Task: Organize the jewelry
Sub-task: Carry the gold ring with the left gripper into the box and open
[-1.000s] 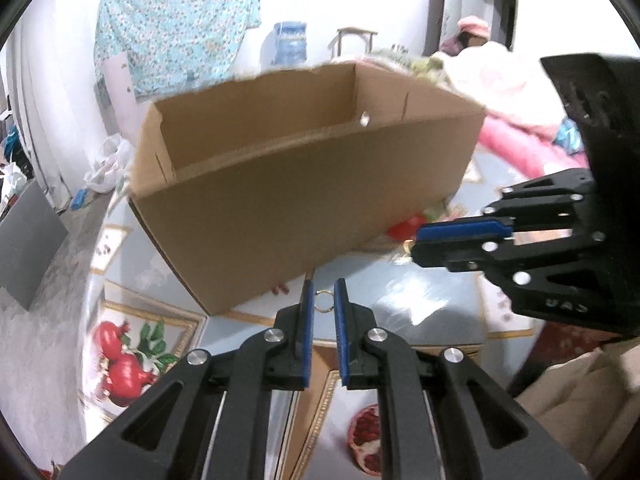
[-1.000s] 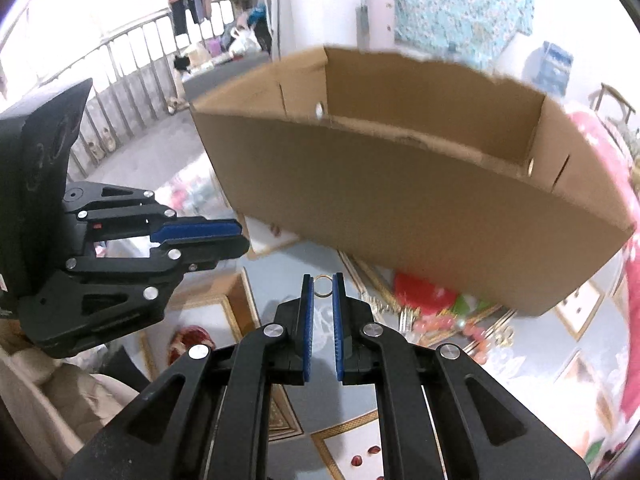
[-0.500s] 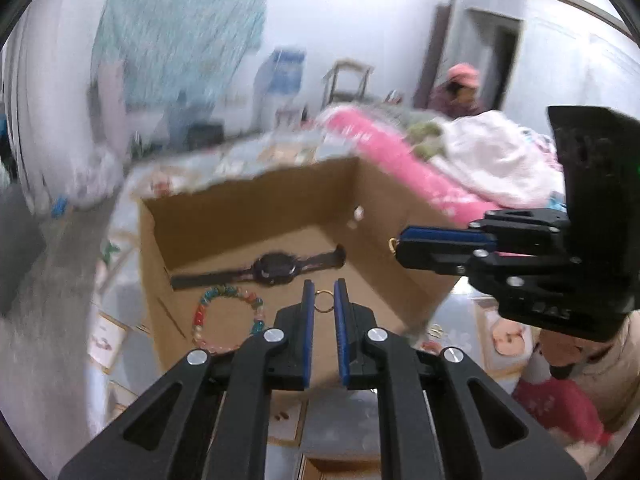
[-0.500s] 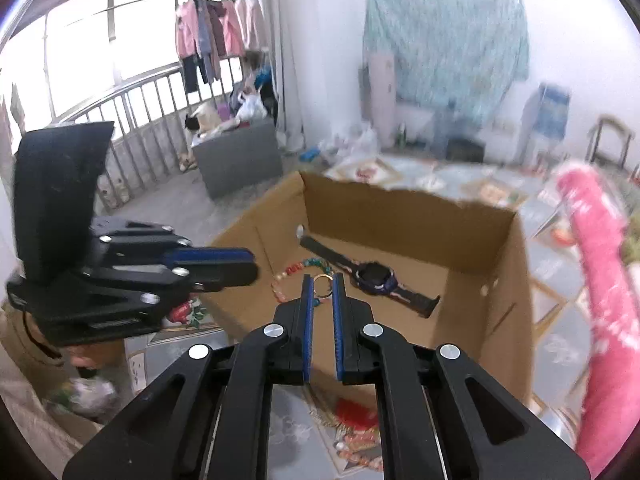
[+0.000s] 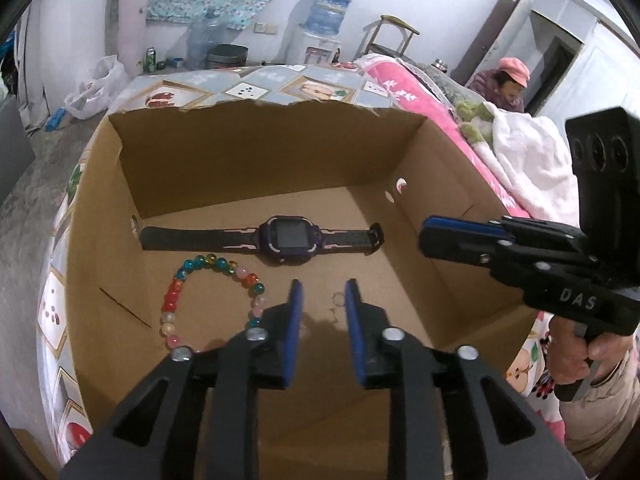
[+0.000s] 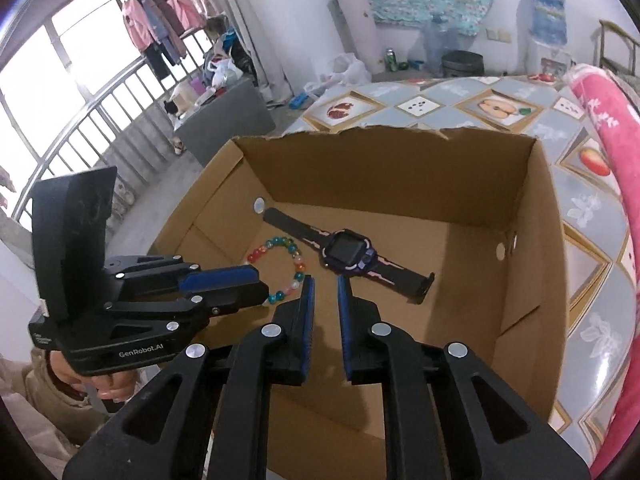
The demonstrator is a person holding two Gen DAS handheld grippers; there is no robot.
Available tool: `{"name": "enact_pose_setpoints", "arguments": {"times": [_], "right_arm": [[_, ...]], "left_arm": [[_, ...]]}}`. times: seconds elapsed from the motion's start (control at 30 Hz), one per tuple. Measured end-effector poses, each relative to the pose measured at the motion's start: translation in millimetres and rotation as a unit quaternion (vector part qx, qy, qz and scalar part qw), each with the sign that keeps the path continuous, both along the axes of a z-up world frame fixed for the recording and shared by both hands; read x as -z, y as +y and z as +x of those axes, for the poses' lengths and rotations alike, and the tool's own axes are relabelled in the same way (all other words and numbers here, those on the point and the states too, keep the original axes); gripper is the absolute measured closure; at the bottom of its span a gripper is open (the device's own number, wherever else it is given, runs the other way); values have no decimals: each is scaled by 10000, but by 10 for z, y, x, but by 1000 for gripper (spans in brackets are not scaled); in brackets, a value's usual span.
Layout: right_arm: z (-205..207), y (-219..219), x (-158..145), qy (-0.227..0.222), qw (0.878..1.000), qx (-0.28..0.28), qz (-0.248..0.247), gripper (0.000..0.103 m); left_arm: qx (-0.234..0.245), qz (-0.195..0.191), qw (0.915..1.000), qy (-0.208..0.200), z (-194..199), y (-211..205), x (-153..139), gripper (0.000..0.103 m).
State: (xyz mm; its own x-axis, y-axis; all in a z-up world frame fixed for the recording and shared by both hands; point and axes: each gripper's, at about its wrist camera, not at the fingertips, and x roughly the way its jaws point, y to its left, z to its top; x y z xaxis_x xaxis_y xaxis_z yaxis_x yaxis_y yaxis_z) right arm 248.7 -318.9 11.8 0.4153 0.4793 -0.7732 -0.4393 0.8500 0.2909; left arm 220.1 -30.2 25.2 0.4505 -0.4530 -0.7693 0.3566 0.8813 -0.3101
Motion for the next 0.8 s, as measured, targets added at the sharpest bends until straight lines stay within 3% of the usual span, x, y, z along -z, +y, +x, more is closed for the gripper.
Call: {"name": "enact_pose_setpoints", "arguments": {"times": [0.27, 0.4, 0.6, 0.8], "right_arm": [[-89, -235, -245, -352, 9986, 292, 277, 81], [-254, -359, -433, -654, 9960, 463, 408, 69], [-627, -605, -692, -1129, 9891, 742, 577, 60], [-1042, -885, -785, -1359, 9811, 1186, 692, 60]], "left_arm": [[-220, -178, 9994, -183, -24, 159, -126, 79], [-278, -138, 9986, -424, -130, 208, -254, 79], [-177, -178, 9954, -922, -507, 276, -475, 71], [247, -145, 9908, -1325, -967, 295, -648, 67]]}}
